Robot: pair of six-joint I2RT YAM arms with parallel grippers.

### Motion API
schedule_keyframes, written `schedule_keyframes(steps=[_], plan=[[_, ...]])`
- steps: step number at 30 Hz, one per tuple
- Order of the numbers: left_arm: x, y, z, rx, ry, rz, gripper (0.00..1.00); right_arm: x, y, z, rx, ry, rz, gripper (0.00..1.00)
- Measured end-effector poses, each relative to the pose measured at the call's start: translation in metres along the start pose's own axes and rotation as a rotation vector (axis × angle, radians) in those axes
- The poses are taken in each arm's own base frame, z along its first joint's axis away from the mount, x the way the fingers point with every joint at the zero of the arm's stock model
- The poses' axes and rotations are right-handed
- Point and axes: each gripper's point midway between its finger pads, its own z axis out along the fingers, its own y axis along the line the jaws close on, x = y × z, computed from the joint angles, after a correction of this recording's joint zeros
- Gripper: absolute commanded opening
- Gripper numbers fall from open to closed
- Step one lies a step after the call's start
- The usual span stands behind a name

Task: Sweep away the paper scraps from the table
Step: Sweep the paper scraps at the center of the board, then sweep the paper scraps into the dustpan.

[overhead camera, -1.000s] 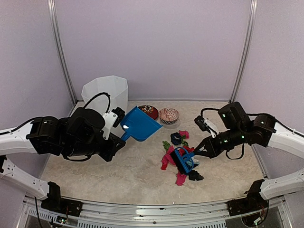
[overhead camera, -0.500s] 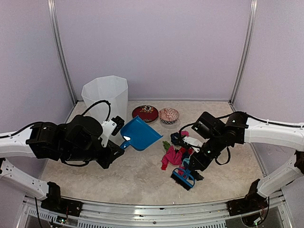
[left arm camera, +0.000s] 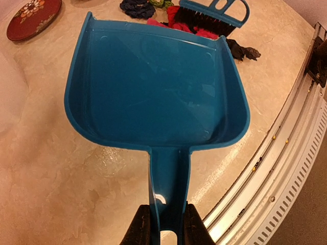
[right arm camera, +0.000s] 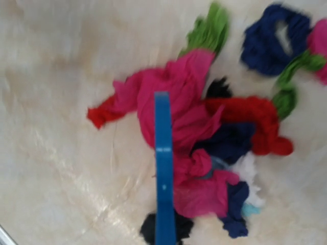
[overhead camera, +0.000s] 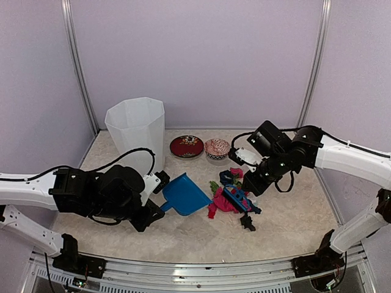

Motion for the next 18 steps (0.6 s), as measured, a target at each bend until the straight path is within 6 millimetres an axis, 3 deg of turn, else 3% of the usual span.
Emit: schedule_keyframes(steps=[9,18], plan=[[0.03,-0.02,0.029,0.065,0.137,0.04,0.0,-0.018,-0.032,-0.038,0.12,-0.106,0.085,0.0],[0.049,-0.032,0.045,0.114,0.226,0.048,0.0,-0.011,-0.075,-0.05,0.305,-0.123,0.183,0.0]])
